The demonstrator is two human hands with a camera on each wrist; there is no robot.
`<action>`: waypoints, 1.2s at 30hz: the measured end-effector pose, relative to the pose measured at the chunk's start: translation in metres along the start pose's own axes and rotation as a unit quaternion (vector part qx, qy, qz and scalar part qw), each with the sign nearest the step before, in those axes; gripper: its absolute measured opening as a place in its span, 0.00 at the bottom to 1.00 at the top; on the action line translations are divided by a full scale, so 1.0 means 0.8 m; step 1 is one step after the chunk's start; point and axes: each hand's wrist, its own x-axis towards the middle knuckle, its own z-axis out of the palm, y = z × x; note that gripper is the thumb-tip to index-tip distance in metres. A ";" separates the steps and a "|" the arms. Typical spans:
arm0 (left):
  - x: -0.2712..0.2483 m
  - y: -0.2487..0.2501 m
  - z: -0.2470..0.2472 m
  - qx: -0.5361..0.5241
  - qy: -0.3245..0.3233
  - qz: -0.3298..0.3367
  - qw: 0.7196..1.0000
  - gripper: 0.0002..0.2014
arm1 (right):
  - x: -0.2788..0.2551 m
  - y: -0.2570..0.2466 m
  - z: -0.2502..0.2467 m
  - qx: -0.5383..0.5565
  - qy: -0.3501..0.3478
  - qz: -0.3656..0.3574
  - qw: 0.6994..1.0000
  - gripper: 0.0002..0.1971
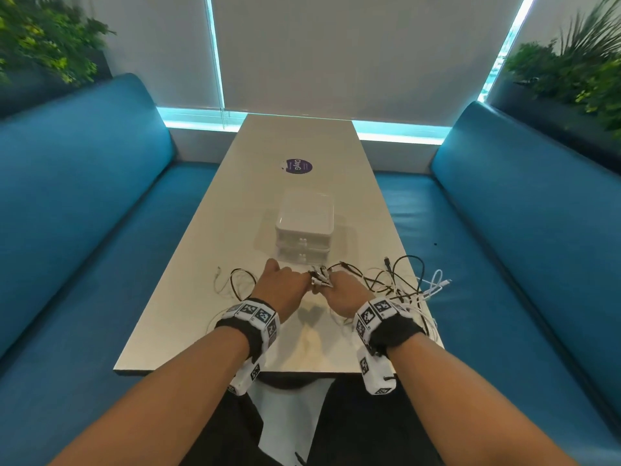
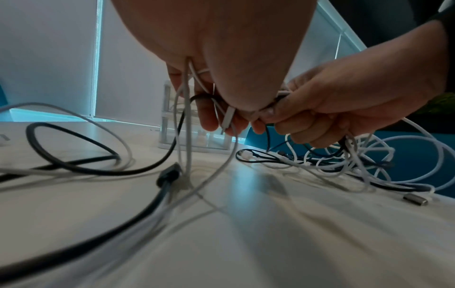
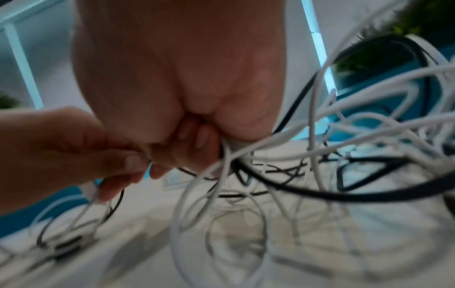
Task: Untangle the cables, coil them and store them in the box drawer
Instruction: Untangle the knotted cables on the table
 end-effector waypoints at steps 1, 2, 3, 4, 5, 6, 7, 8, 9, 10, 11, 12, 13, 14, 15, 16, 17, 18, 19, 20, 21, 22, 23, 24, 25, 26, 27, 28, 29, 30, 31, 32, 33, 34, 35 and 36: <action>-0.001 -0.004 0.002 0.004 -0.003 0.002 1.000 0.11 | -0.001 0.000 -0.001 -0.042 0.011 -0.005 0.999 0.10; -0.002 -0.009 0.005 0.009 -0.011 0.001 1.000 0.13 | -0.002 0.003 -0.003 -0.081 0.027 -0.006 0.996 0.10; -0.004 -0.015 0.007 0.012 -0.022 -0.003 1.000 0.14 | -0.004 0.007 -0.006 -0.109 0.039 0.005 0.993 0.11; -0.006 -0.021 0.009 0.011 -0.030 -0.007 0.999 0.14 | -0.005 0.013 -0.009 -0.129 0.049 0.021 0.990 0.12; -0.009 -0.027 0.010 0.012 -0.035 -0.011 0.999 0.14 | -0.009 0.017 -0.013 -0.144 0.054 0.043 0.987 0.13; -0.011 -0.032 0.011 0.010 -0.039 -0.014 0.999 0.13 | -0.011 0.022 -0.014 -0.154 0.058 0.062 0.984 0.13; -0.013 -0.034 0.011 0.009 -0.041 -0.015 0.999 0.13 | -0.014 0.025 -0.014 -0.154 0.060 0.076 0.983 0.13; -0.013 -0.033 0.011 0.007 -0.044 -0.012 0.999 0.13 | -0.015 0.025 -0.013 -0.148 0.066 0.081 0.983 0.14; -0.012 -0.031 0.009 0.009 -0.045 -0.006 0.999 0.13 | -0.016 0.021 -0.012 -0.133 0.076 0.080 0.985 0.13; -0.009 -0.026 0.008 0.012 -0.046 0.001 0.999 0.13 | -0.015 0.016 -0.010 -0.111 0.089 0.070 0.987 0.13; -0.007 -0.020 0.007 0.015 -0.045 0.005 0.999 0.12 | -0.014 0.010 -0.007 -0.087 0.095 0.052 0.990 0.13; -0.005 -0.014 0.007 0.017 -0.040 0.006 0.999 0.12 | -0.011 0.004 -0.004 -0.065 0.093 0.030 0.993 0.12; -0.003 -0.009 0.006 0.017 -0.030 0.005 0.999 0.11 | -0.011 -0.005 -0.001 -0.052 0.079 0.010 0.995 0.13; -0.001 -0.005 0.006 0.018 -0.020 0.000 1.000 0.10 | -0.011 -0.012 0.002 -0.044 0.060 -0.005 0.997 0.13; 0.001 -0.002 0.006 0.018 -0.010 -0.008 1.000 0.10 | -0.013 -0.017 0.003 -0.039 0.044 -0.012 0.998 0.13; 0.003 0.000 0.005 0.019 -0.002 -0.012 1.000 0.11 | -0.013 -0.019 0.004 -0.033 0.035 -0.016 0.999 0.13; 0.003 0.000 0.005 0.018 0.004 -0.012 1.000 0.11 | -0.013 -0.019 0.004 -0.033 0.030 -0.014 0.999 0.13; 0.002 -0.002 0.007 0.020 0.007 -0.007 1.000 0.10 | -0.013 -0.016 0.003 -0.039 0.028 -0.010 0.999 0.12; 0.000 -0.005 0.009 0.025 0.005 -0.003 1.000 0.10 | -0.013 -0.012 0.002 -0.052 0.028 -0.009 0.998 0.11; -0.003 -0.011 0.012 0.030 -0.003 -0.004 1.000 0.11 | -0.012 -0.006 0.001 -0.068 0.031 -0.009 0.997 0.10; -0.005 -0.017 0.015 0.035 -0.015 -0.006 0.999 0.11 | -0.013 0.000 -0.002 -0.085 0.035 0.000 0.996 0.10; -0.006 -0.021 0.018 0.040 -0.026 -0.010 0.999 0.10 | -0.013 0.007 -0.004 -0.101 0.041 0.012 0.994 0.10; -0.008 -0.023 0.020 0.047 -0.033 -0.010 0.998 0.08 | -0.014 0.011 -0.005 -0.118 0.045 0.025 0.992 0.11; -0.008 -0.023 0.022 0.056 -0.038 -0.006 0.998 0.08 | -0.015 0.014 -0.005 -0.136 0.051 0.032 0.989 0.11; -0.008 -0.020 0.021 0.066 -0.042 0.002 0.997 0.08 | -0.017 0.015 -0.004 -0.153 0.055 0.040 0.986 0.11; -0.007 -0.016 0.021 0.076 -0.046 0.008 0.996 0.08 | -0.017 0.015 -0.002 -0.161 0.063 0.048 0.984 0.11; -0.005 -0.012 0.022 0.083 -0.044 0.011 0.996 0.08 | -0.019 0.013 -0.001 -0.159 0.073 0.059 0.983 0.11; -0.004 -0.009 0.024 0.088 -0.044 0.011 0.995 0.08 | -0.018 0.010 0.000 -0.151 0.084 0.063 0.983 0.11; -0.002 -0.008 0.025 0.088 -0.044 0.009 0.995 0.08 | -0.018 0.006 0.001 -0.137 0.095 0.062 0.984 0.11; -0.002 -0.007 0.025 0.087 -0.050 0.007 0.995 0.08 | -0.017 0.004 0.003 -0.119 0.102 0.051 0.986 0.11; -0.002 -0.006 0.024 0.086 -0.054 0.008 0.995 0.09 | -0.015 0.000 0.005 -0.099 0.102 0.029 0.989 0.11; -0.001 -0.005 0.022 0.087 -0.058 0.011 0.994 0.10 | -0.014 -0.004 0.007 -0.079 0.095 0.004 0.992 0.12; 0.000 -0.003 0.019 0.091 -0.059 0.016 0.994 0.11 | -0.014 -0.008 0.009 -0.072 0.079 -0.015 0.994 0.13; 0.000 0.000 0.015 0.099 -0.063 0.020 0.993 0.12 | -0.013 -0.012 0.010 -0.075 0.061 -0.025 0.995 0.12; -0.001 0.003 0.012 0.101 -0.064 0.024 0.993 0.12 | -0.012 -0.015 0.012 -0.084 0.046 -0.024 0.995 0.12; -0.002 0.004 0.011 0.102 -0.060 0.025 0.993 0.11 | -0.011 -0.015 0.013 -0.089 0.041 -0.024 0.995 0.11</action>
